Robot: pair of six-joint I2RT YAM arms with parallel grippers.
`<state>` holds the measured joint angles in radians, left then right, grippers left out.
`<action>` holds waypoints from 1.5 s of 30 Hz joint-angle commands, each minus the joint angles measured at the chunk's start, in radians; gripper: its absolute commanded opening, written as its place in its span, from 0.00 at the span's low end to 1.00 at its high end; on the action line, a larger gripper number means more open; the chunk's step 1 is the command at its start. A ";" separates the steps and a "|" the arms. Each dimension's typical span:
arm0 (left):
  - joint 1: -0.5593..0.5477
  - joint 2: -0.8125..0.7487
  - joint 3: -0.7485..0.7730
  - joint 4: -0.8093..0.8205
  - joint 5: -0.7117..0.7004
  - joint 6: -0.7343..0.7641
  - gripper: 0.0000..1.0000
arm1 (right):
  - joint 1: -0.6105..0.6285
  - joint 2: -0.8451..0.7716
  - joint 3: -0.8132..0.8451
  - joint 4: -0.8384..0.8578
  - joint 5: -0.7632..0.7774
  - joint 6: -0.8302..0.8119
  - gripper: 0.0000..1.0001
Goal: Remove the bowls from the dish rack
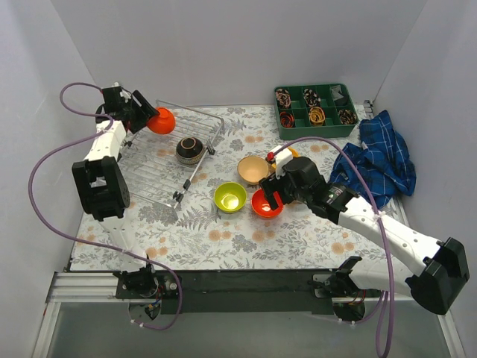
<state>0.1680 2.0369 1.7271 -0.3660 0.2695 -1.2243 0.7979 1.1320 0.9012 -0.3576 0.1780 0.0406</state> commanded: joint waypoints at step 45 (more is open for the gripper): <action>-1.042 -1.063 -0.859 0.164 -0.211 1.103 0.15 | -0.278 0.265 0.495 -0.132 -0.888 -0.091 0.92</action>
<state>-0.8192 1.0153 0.8841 -0.2386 0.0608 -0.2104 0.5407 1.3720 1.3170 -0.4519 -0.5449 0.0063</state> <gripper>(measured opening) 0.661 0.916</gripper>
